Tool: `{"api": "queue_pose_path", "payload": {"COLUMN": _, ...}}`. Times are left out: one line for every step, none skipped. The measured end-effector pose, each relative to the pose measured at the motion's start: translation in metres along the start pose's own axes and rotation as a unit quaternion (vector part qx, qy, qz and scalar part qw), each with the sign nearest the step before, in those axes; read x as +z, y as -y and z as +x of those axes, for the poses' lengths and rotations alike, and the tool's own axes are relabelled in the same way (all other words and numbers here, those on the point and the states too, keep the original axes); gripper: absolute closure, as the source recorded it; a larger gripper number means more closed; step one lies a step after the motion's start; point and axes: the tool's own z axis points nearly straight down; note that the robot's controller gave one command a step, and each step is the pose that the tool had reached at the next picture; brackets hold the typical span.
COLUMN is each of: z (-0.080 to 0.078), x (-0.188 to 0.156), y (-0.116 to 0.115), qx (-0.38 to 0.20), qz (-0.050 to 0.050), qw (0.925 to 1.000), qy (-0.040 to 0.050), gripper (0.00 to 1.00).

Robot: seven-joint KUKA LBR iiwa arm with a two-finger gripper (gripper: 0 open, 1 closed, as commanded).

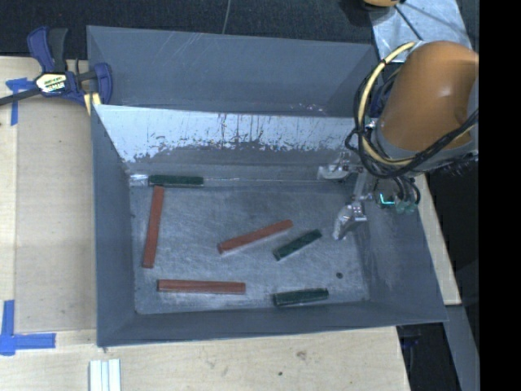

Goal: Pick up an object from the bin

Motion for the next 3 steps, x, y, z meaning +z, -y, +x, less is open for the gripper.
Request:
{"api": "queue_pose_path", "payload": {"z": -0.002, "x": -0.005, "y": 0.0, "qx": -0.001, "qz": 0.0, "qw": 1.0, "qy": 0.0042, "gripper": 0.0}}
{"api": "queue_pose_path", "payload": {"z": -0.002, "x": 0.045, "y": 0.001, "qx": -0.015, "qz": 0.001, "qw": 0.9999, "qy": 0.0076, "gripper": 0.0}}
{"api": "queue_pose_path", "payload": {"z": 0.013, "x": 0.11, "y": -0.015, "qx": -0.031, "qz": 0.001, "qw": 0.9995, "qy": 0.0049, "gripper": 0.0}}
